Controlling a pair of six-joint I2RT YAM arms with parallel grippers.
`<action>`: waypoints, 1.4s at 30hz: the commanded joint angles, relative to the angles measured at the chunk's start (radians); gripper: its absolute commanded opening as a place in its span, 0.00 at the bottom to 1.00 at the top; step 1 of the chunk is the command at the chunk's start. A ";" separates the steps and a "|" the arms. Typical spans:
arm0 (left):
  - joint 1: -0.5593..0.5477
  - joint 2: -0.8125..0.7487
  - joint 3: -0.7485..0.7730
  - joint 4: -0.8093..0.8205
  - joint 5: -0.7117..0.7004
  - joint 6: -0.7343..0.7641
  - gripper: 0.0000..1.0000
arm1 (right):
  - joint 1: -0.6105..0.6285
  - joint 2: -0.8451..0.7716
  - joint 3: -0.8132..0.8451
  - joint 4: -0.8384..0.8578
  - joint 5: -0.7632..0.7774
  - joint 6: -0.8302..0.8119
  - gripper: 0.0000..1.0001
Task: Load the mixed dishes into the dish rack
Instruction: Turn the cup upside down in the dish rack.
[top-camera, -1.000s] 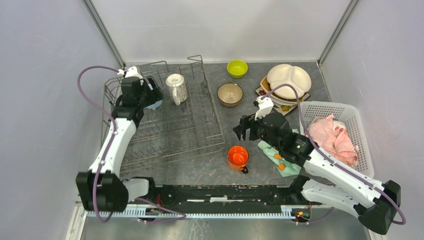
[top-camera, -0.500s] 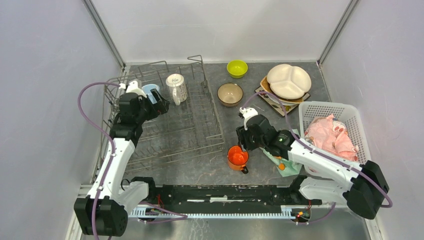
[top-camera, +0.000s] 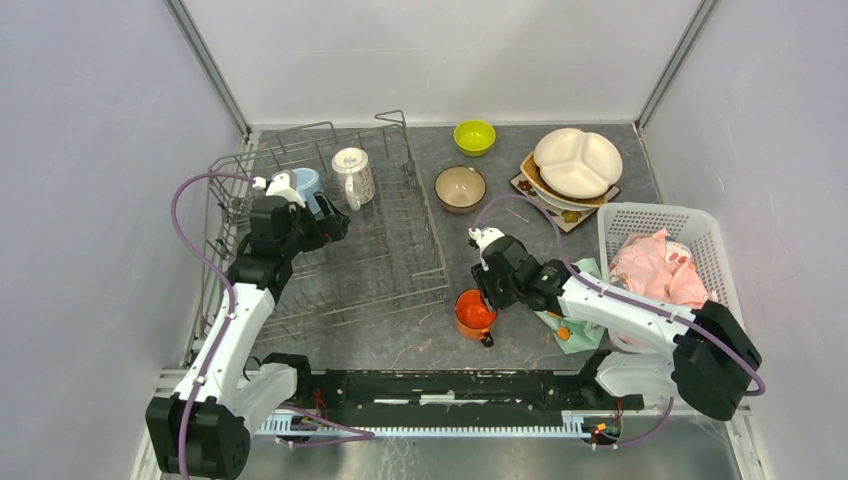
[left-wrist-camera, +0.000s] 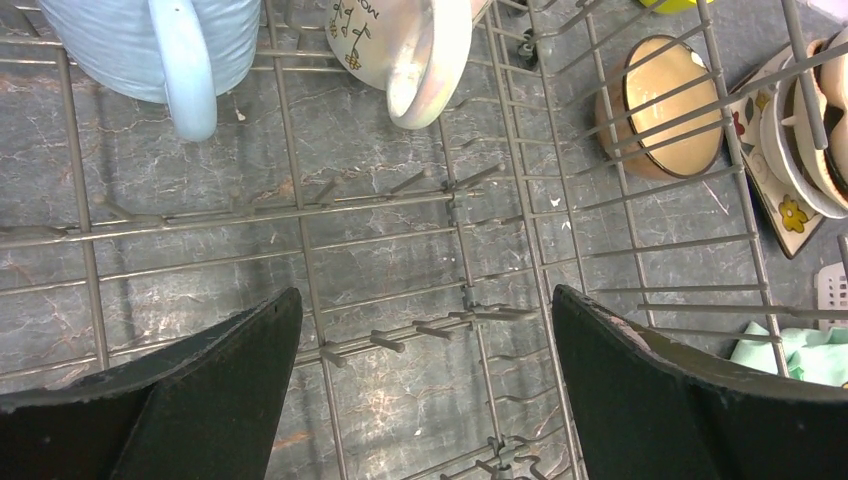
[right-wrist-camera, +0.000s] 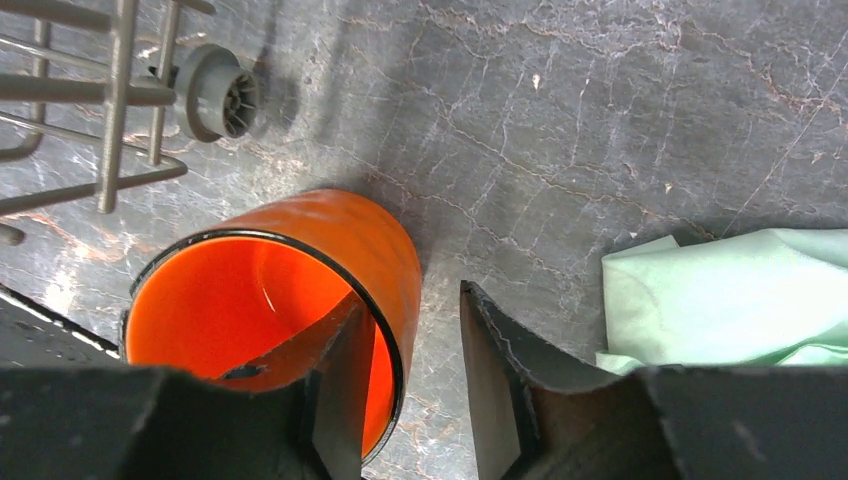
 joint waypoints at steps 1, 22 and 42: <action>-0.003 -0.019 0.006 0.025 -0.015 0.060 1.00 | 0.000 0.005 -0.007 0.031 0.026 -0.011 0.39; -0.012 -0.031 0.098 -0.029 0.083 0.024 1.00 | 0.000 -0.290 0.078 0.032 0.324 0.101 0.00; -0.012 -0.071 0.225 0.153 0.643 -0.288 0.96 | -0.001 -0.464 0.097 0.771 0.258 0.070 0.00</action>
